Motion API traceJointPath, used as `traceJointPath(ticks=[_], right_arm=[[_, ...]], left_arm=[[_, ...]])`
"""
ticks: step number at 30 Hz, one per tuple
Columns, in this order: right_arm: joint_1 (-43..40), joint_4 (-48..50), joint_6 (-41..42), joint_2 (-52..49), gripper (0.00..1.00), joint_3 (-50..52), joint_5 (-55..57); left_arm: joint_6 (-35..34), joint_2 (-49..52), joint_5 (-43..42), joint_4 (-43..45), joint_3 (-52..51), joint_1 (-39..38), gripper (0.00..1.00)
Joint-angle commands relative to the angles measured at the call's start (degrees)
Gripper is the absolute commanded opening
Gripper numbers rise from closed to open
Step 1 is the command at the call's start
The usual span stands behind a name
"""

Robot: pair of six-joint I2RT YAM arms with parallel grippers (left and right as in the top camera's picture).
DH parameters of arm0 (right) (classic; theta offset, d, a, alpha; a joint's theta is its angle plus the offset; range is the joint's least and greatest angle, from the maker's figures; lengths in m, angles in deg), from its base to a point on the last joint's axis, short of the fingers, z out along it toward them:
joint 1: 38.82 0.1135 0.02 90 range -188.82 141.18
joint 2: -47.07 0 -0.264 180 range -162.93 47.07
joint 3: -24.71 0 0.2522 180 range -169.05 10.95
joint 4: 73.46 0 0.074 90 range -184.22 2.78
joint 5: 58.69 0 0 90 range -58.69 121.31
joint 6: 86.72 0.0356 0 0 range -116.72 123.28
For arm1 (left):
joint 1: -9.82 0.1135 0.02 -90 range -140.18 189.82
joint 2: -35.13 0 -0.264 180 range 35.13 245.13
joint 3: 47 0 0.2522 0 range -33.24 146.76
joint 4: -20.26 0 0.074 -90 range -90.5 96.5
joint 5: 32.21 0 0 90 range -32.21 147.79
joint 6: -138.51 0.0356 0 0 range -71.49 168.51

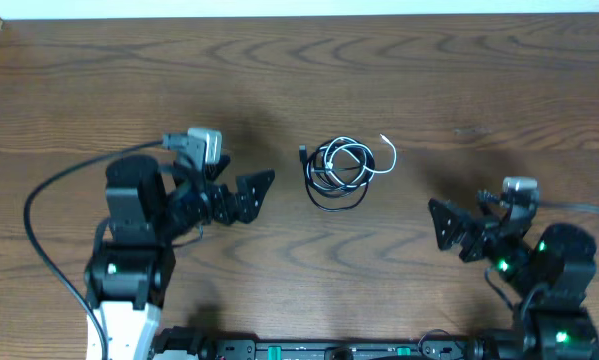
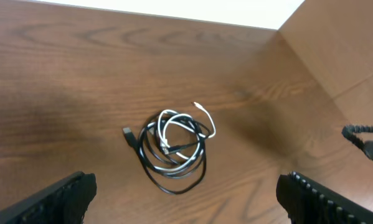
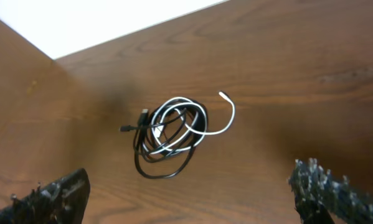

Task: Untangle cables
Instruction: 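Move the left gripper toward the black USB plug end of the bundle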

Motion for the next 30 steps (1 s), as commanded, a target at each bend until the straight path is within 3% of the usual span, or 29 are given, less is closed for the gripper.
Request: traceJointPath(ticks=[1,7,12,14,18,24,30], right_arm=[[0.17,-2.64,-3.43,-6.56,0.99,-8.07,1.40],[0.17,-10.56,-5.88,-17.29,0.99,-19.87,1.44],[0.17,-16.37,-8.76,-24.28,0.99,-26.82,1.44],[0.17,-16.00,-8.94,-26.03,0.99,-27.80,1.25],[0.17,-12.79,-8.57,-27.74,0.99,-27.80,1.11],[0.17,-12.37,-7.15,-28.39,0.99,-27.80,0.61],[0.17,-13.00,-5.46,-28.52,0.99,-27.78,3.10]], left_arm=[[-0.04,4.31,-0.35,-0.90,5.44,0.13,0.98],[-0.04,6.78,0.02,2.99,5.88,0.15,0.98],[-0.17,6.64,-0.33,-3.06,5.88,0.13,0.98],[-0.22,6.64,-2.03,-7.72,5.88,0.15,0.98],[-0.33,6.75,-2.32,-9.05,5.88,0.13,0.98],[-0.90,7.91,-6.60,-5.60,5.88,0.13,0.98],[-8.81,14.34,-3.45,0.17,5.88,0.13,0.98]])
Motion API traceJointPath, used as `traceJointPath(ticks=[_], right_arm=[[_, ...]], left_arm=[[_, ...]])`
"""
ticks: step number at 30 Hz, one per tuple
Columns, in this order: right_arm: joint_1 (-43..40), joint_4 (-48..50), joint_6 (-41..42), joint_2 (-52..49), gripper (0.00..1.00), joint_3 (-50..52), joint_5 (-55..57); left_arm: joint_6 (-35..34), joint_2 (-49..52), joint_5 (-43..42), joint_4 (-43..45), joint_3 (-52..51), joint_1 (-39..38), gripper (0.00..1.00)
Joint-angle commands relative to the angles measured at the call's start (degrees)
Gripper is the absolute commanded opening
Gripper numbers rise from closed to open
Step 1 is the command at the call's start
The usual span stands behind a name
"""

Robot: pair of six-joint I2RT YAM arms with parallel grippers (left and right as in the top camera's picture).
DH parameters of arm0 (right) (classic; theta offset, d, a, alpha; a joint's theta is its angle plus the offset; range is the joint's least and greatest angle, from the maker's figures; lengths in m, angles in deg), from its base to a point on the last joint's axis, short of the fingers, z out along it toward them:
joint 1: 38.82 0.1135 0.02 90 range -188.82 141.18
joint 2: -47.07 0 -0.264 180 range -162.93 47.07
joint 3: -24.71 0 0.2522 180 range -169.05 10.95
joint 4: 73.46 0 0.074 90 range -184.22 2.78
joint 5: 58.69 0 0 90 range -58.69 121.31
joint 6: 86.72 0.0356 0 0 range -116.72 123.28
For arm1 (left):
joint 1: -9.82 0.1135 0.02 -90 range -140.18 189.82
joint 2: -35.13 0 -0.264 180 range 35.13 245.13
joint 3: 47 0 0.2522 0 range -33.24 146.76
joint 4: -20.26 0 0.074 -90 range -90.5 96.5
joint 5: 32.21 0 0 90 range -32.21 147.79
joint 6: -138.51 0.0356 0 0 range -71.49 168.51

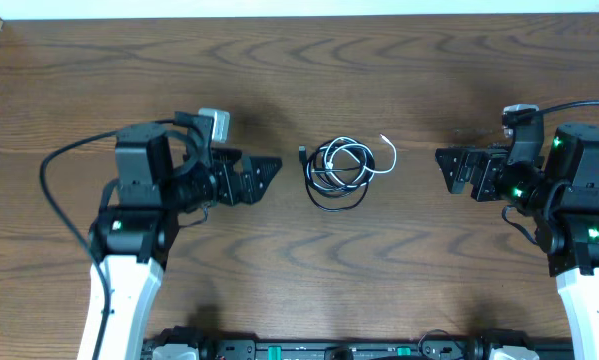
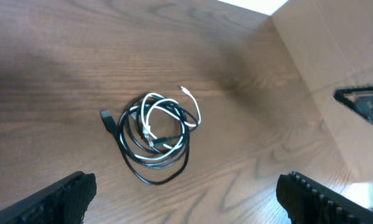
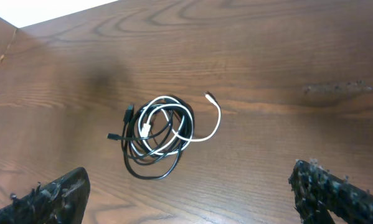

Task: Untangle cables
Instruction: 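Move the left gripper toward the black USB plug end of the bundle, then grasp the black cable near its USB plug with the left gripper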

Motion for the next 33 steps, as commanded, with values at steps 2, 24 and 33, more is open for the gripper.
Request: traceJointPath(ticks=[2,24,33], right_arm=[[0.17,-0.70,3.54,-0.26,0.96,-1.33,2.32],[0.17,-6.93,4.28,-0.28,0.98,-1.25,6.34],[0.17,-8.41,4.31,-0.28,0.97,-1.22,6.32]], left_arm=[[-9.88,6.21,3.69,3.63,1.27,0.13,0.94],[-45.72,34.49,12.92,16.22,1.25,-14.38,0.56],[-50.60,37.86,16.15,14.01,1.20,-17.40,0.52]])
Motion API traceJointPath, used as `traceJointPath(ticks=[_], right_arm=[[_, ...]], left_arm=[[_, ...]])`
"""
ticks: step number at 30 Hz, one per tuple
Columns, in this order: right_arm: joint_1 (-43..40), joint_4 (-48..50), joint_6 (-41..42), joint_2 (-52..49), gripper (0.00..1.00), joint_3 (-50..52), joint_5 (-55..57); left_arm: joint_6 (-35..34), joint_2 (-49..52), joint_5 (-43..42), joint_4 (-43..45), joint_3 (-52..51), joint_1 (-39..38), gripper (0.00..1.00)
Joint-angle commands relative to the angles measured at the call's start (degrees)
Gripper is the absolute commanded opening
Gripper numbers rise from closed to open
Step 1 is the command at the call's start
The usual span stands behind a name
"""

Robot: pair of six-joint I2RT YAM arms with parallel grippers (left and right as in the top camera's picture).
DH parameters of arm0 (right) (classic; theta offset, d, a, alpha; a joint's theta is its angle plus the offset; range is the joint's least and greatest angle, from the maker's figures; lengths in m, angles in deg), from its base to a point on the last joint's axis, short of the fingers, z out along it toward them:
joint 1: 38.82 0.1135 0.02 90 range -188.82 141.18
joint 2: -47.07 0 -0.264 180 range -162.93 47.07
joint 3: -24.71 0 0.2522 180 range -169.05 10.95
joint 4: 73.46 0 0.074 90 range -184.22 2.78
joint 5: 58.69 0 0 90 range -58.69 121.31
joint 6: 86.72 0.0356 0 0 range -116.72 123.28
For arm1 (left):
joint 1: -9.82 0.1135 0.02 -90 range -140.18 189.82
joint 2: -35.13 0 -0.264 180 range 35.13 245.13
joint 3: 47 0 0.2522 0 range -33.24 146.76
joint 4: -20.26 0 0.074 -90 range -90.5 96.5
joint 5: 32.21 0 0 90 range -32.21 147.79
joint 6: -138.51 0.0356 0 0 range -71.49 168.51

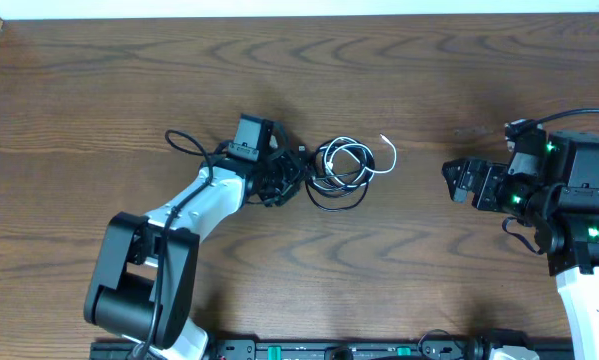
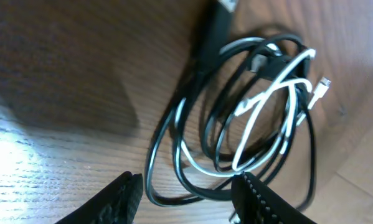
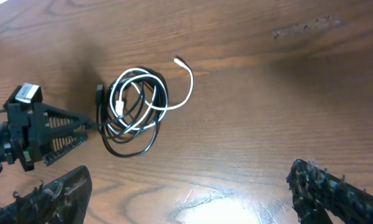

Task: Untangle cables
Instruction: 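Grasp the black cable near its USB plug with the left gripper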

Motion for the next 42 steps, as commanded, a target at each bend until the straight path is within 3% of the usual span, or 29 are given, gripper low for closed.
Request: traceJointPath(ticks=[1,9,16,36,38,40,42], right_arm=[[0.17,-0.35,0.42,-0.07,0.97,-1.20,0.24],[0.17,-1.16,0.42,-0.07,0.96,-1.20,0.24],[0.17,-2.36,0.39,-0.07,0.95,-1.20,0.24],[0.17,-4.46,0.39,-0.07,0.95,-1.20,0.26],[0.17,-4.59,0.39,-0.07,0.95,-1.20,0.26],[0.17,-4.79,0.39,-0.07,0.95,-1.20,0.26],[0.17,-4.98,0.39,-0.07,0.95,-1.20,0.26]], left_arm=[[-2.51,0.83,2.71,-0.13,1.05,-1.27,0.52],[-5.97,1.75,7.54,0.09,1.03,-5.51,0.51],[-7.30,2.75,10.25,1.57,1.05,-9.03,0.44],[-4.59,2.75,22.64,0.90,1.01,-13.27,0.29],[-3.17,2.75,22.67,0.87,0.98,-13.27,0.23],[-1.33,2.75,22.62,0.90,0.98,-13.27,0.08],[2.82,2.75,21.97,0.90,0.98,-13.27,0.07]])
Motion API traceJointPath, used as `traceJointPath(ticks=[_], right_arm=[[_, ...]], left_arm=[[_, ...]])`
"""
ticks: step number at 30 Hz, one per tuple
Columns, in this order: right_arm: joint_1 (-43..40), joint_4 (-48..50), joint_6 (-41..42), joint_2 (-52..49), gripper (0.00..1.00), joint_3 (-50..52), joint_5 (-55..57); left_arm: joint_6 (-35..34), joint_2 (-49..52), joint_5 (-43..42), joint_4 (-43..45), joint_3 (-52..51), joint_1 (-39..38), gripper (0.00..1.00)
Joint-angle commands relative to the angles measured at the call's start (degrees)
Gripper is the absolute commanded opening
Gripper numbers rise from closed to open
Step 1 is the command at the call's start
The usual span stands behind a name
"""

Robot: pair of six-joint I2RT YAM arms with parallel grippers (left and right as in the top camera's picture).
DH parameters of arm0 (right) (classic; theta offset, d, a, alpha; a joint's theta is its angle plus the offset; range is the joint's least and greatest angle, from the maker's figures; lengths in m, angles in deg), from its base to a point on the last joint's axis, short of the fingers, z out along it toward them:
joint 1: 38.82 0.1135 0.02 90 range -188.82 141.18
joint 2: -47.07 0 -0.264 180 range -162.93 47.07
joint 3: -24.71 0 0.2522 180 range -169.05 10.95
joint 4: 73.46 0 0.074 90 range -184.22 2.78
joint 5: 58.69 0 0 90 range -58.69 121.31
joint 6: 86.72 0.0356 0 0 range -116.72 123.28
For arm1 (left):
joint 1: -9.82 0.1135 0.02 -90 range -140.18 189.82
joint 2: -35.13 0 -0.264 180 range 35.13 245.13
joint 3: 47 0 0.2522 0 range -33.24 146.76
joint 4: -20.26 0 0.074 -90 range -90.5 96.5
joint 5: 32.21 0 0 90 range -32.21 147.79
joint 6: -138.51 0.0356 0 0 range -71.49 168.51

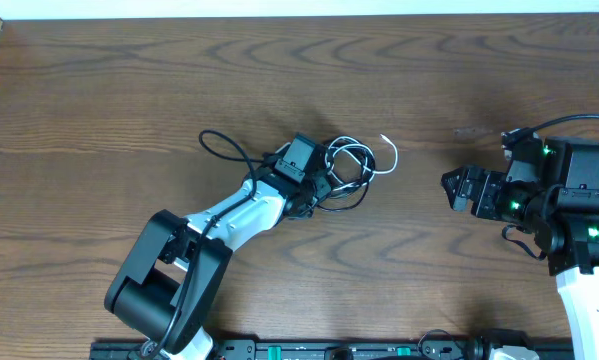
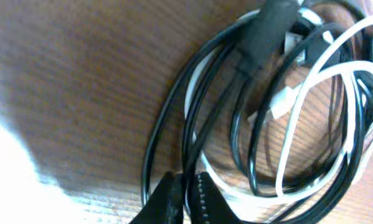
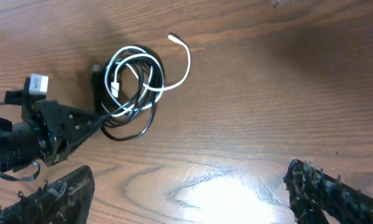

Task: Untangle cables
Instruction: 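Grasp the black cable near its USB plug with the left gripper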

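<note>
A tangled coil of black cable [image 1: 347, 200] and white cable [image 1: 388, 156] lies mid-table. My left gripper [image 1: 317, 186] has reached into the coil's left side. In the left wrist view its fingers [image 2: 187, 182] are shut on one strand of the black cable [image 2: 159, 127], with the white cable [image 2: 306, 104] looped through just beyond. My right gripper [image 1: 457, 190] hovers right of the coil, open and holding nothing. The right wrist view shows its fingers [image 3: 192, 193] wide apart, the coil [image 3: 133, 81] and the left arm [image 3: 46, 127] ahead of them.
The wooden table [image 1: 299, 70] ends at a white strip along the far edge. The left arm's own black supply cable [image 1: 217, 147] loops over the table left of the coil. A cardboard wall stands at the far left.
My left gripper was open at the coil's left edge. Now it sits further right, into the coil, and is shut on a black strand. The right arm has barely moved.
Both grippers were open near the table's front, with the coil untouched between them. Then they stood level with the coil, one on each side. The left gripper then reached the coil's left edge while open, and now it grips a black strand.
</note>
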Motion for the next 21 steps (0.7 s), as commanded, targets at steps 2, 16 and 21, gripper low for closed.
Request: traceJointPath(ticks=[2,16,21], right_arm=[[0.17,-0.28,0.39,-0.07,0.95,-1.20,0.24],[0.20,1.29,0.44,-0.07,0.96,-1.20,0.20],[0.35,2.12,0.44,-0.15,0.96,-1.20,-1.44]], left_arm=[[10.54,0.85,-0.44,-0.13,1.01,-0.02,0.07],[28.85,-18.32,-1.57,0.07,1.18,-0.02,0.08],[28.81,-26.05,-1.60,2.27,1.18,-0.02,0.08]])
